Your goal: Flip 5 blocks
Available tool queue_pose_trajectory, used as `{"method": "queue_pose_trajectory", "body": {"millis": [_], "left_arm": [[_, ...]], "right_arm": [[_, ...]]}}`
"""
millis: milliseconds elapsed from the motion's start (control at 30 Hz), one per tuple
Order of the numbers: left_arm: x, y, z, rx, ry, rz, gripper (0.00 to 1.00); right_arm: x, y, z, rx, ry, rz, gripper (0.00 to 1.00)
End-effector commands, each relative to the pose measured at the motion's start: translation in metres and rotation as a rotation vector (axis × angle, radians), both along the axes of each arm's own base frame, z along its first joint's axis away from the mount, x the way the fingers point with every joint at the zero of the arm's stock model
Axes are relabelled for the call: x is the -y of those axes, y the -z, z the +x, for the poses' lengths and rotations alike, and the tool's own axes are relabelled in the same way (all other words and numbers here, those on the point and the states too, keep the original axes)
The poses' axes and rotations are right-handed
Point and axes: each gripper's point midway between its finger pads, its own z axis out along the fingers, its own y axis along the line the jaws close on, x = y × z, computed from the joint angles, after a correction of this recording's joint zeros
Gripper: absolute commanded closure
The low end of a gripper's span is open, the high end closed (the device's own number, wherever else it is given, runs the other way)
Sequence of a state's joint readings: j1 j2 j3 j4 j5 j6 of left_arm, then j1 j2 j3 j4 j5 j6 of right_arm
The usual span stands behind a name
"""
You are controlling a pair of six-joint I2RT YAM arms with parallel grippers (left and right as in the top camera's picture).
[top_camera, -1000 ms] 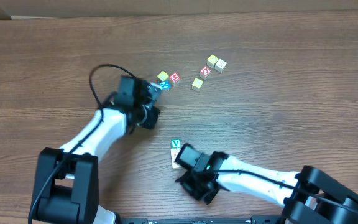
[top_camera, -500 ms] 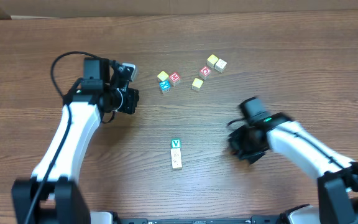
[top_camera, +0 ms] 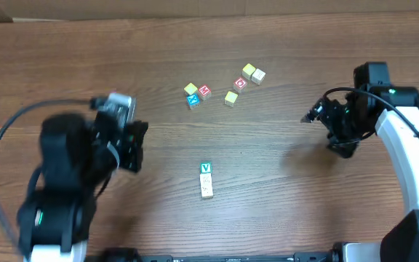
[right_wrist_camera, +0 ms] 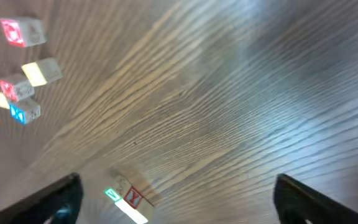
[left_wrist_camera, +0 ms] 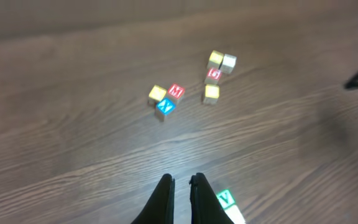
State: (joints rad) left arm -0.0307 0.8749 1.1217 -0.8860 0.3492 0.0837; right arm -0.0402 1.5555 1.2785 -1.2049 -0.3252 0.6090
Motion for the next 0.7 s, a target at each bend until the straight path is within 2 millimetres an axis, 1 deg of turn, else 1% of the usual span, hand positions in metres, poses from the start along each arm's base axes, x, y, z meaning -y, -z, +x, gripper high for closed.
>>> {"method": "queue_pose_trajectory", "body": {"millis": [0,33,133,233,367,400,433,467,500,567,667], "left_arm": [[0.001,-0.028,-0.041,0.093,-0.001,-0.036,0.91],[0.001,-0.029,-0.053,0.102,0.0,-0.036,0.89],[0.003,-0.029,-0.081,0.11,0.013,-0.044,0.85],[0.008,-0.025,-0.104,0.099,0.043,-0.063,0.76],[0.007,-0.012,-0.121,0.049,0.05,-0.051,0.65],[0.007,-0.008,-0.124,0.031,0.048,-0.05,0.59],[0.007,-0.006,-0.125,0.017,0.045,-0.049,0.46],[0.006,-0.004,-0.126,0.007,0.044,-0.049,0.28],[0.006,-0.003,-0.127,0.001,0.041,-0.047,0.0],[0.005,-0.002,-0.127,0.0,0.037,-0.043,0.0],[-0.003,0.0,-0.124,0.0,-0.005,-0.013,0.0]], "right_arm": [[0.006,-0.034,0.007,0.133,-0.093,-0.099,0.0],[0.005,-0.038,0.007,0.152,-0.105,-0.101,0.0],[0.004,-0.049,0.005,0.198,-0.124,-0.11,0.0],[0.004,-0.058,0.001,0.224,-0.125,-0.113,0.0],[0.004,-0.063,-0.001,0.24,-0.122,-0.119,0.0],[0.005,-0.062,-0.001,0.237,-0.122,-0.122,0.0],[0.005,-0.062,-0.002,0.234,-0.121,-0.124,0.0],[0.005,-0.061,-0.002,0.23,-0.121,-0.124,0.0],[0.005,-0.061,-0.003,0.227,-0.122,-0.124,0.0],[0.005,-0.061,-0.003,0.226,-0.122,-0.124,0.0],[0.005,-0.061,-0.003,0.226,-0.122,-0.123,0.0]]}}
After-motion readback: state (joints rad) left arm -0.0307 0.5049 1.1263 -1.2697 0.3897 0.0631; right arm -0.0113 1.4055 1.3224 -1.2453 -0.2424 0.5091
